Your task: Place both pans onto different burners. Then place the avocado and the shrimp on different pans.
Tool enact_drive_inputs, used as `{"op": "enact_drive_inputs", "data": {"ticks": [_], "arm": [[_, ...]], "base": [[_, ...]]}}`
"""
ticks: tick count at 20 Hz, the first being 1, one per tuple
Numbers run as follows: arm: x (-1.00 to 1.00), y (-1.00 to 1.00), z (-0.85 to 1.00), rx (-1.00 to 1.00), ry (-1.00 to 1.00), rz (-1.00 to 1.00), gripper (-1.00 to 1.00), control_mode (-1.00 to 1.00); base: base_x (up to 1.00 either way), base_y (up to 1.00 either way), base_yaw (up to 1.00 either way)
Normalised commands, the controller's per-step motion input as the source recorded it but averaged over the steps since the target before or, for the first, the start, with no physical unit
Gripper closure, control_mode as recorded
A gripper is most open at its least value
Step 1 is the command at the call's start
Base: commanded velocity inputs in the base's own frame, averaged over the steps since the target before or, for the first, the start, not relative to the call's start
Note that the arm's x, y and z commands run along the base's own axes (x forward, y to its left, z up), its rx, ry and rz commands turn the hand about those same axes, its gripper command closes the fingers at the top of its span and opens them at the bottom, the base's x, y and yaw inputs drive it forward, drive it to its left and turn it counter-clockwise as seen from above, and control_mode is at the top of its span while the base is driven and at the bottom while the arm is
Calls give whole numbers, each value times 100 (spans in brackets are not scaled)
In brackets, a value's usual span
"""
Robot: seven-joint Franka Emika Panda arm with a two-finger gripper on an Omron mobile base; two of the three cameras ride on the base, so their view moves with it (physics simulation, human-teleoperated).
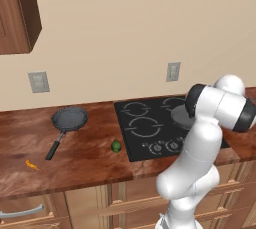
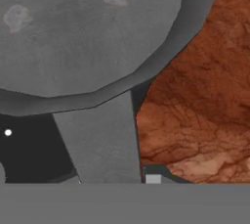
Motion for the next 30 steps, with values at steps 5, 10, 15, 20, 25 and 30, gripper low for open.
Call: {"op": "enact_drive_inputs", "data": {"ticks": [5,10,15,20,25,30], "arm": [[11,17,-47,0,5,0,100,-100],[-6,41,-57,0,0,0,100,-100],[-14,52,-55,-1,0,0,100,-100],[-3,46,-42,-1,0,0,100,-100],[0,37,-43,0,0,0,100,-100],[0,34,-47,0,0,0,-100,-100]], "base": [[0,0,0],[0,0,0],[0,0,0],[0,0,0],[0,0,0],[0,0,0]]}}
